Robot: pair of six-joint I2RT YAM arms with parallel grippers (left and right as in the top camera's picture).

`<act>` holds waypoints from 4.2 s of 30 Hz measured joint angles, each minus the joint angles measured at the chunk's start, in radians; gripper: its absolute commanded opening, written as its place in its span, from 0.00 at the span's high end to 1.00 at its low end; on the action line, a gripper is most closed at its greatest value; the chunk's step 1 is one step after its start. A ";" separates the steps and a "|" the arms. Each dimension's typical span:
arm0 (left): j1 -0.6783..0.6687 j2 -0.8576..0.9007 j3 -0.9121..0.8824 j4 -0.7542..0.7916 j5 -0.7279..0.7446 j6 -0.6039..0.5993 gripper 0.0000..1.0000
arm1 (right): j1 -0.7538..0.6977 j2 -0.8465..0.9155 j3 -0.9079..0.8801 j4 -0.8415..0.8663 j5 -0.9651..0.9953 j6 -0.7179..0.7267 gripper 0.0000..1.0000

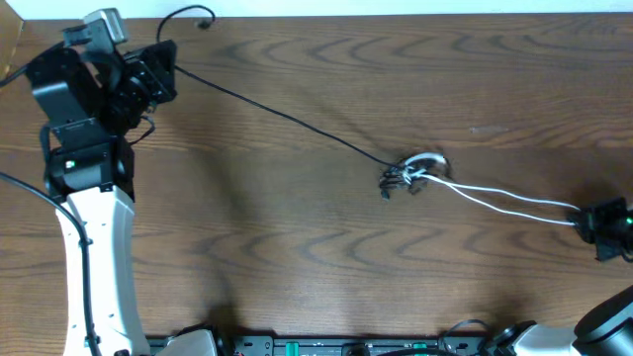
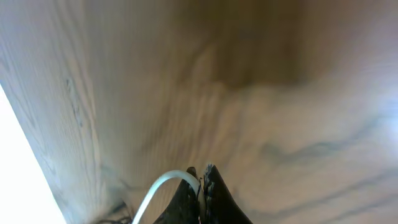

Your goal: Untangle cables

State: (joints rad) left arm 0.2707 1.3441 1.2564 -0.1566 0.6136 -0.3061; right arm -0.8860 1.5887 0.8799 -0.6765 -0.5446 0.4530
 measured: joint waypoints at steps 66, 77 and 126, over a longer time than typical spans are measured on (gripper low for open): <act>-0.474 0.028 -0.072 -0.377 -0.018 0.203 0.90 | 0.666 0.000 0.000 0.232 -0.325 -0.363 0.01; -0.540 0.038 -0.072 -0.378 -0.018 0.259 0.89 | 0.815 -0.006 0.000 0.243 -0.443 -0.530 0.01; -0.596 0.039 -0.072 -0.417 0.013 0.306 0.83 | 1.168 0.161 0.001 0.307 0.169 -0.058 0.99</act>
State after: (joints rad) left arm -0.3256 1.3827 1.1839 -0.5735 0.6270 0.0002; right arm 0.2821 1.7496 0.8806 -0.3695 -0.3756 0.3954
